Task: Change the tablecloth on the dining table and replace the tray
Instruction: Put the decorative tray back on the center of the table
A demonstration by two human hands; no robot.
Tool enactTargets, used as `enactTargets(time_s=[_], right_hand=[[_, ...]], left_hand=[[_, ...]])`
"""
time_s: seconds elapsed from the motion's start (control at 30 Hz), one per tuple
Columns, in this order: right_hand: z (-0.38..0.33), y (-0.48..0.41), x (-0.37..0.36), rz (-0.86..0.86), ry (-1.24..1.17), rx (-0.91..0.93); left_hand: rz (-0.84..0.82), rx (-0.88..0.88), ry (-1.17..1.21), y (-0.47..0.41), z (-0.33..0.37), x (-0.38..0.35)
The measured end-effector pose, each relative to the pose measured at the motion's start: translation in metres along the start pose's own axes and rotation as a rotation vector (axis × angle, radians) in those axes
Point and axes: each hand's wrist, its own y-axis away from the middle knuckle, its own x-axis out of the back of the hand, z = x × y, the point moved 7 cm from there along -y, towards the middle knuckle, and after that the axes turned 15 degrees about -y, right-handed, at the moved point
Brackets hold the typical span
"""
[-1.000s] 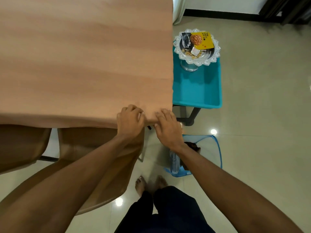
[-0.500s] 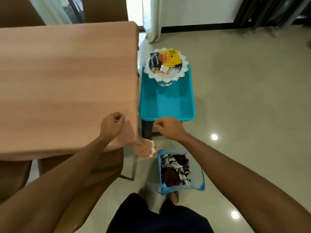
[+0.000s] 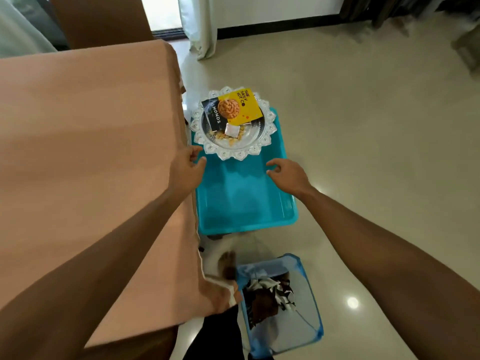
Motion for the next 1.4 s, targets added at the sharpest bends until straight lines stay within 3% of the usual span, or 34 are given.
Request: enactTargets(time_s=[0.1,0.37,0.47,0.7,1.0,1.2,1.4], right_hand=[[-0.001,-0.056,0.006,0.078,-0.087,-0.079],[0.013,-0.136,-0.010,0.145,-0.365,-0.316],[0.020,-0.154,-0.022,0.174,-0.506,-0.390],[0.028,-0.163,-0.025,0.358,-0.656,-0.449],[0.060,-0.124,-0.010,0.354,-0.983,-0.555],[0.059,-0.083,0.009,0.321,-1.101,-0.464],[0.024,-0.009,0.039,0.271,-1.174,-0.300]], left_hand=[[-0.052,0.108,0.021,-0.061,-0.004,-0.028],[-0.105,0.688,0.261,-0.139,-0.058,-0.086],[-0.105,0.780,0.338,-0.154,-0.074,-0.100],[-0.049,0.766,0.473,-0.162,-0.077,-0.110],[-0.136,0.747,0.567,-0.135,-0.068,-0.116],[-0.194,0.678,0.673,-0.098,-0.052,-0.099],[-0.117,0.539,0.700,-0.024,-0.012,-0.030]])
